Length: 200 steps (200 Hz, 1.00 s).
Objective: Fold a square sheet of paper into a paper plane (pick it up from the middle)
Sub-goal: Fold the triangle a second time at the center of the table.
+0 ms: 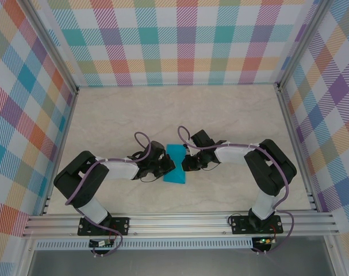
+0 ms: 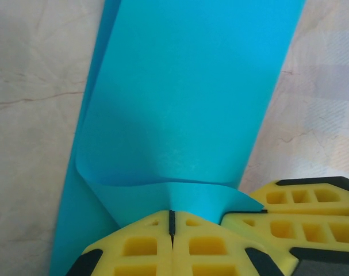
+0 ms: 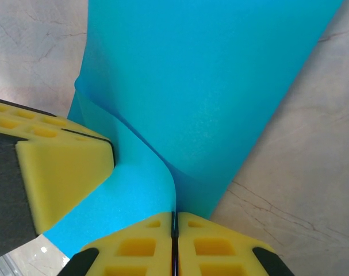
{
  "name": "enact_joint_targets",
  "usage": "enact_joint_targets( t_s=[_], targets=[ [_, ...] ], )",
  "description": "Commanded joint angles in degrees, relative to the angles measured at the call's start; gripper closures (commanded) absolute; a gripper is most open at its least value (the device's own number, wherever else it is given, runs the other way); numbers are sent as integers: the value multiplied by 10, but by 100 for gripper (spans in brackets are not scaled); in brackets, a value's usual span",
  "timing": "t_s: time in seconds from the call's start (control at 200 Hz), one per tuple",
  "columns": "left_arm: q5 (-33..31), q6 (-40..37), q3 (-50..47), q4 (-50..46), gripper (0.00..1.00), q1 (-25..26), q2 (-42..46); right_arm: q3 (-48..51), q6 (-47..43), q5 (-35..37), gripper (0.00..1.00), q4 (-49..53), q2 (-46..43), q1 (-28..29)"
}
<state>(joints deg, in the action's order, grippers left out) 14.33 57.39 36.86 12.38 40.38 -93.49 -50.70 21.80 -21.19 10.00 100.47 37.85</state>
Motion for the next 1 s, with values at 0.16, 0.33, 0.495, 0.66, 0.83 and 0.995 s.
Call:
enact_joint_targets(
  t_s=[0.16,0.33,0.495,0.66,0.83,0.995],
  targets=[
    [-15,-21,-1,-33,100,3,-12,2,-3,-13,90,3,0,-4],
    [-18,-25,-3,-40,100,4,-19,2,4,-8,86,10,-3,-4],
    [-23,-29,-6,-48,100,5,-20,5,27,15,74,34,-48,-4],
    [-22,-35,-6,-51,100,5,-20,18,65,16,64,45,-109,-4],
    [-23,-37,-4,-53,100,6,-20,35,126,-88,81,-10,-113,-3],
    [-22,-39,-3,-54,100,6,-19,38,164,-120,87,-30,-82,3]
  ],
)
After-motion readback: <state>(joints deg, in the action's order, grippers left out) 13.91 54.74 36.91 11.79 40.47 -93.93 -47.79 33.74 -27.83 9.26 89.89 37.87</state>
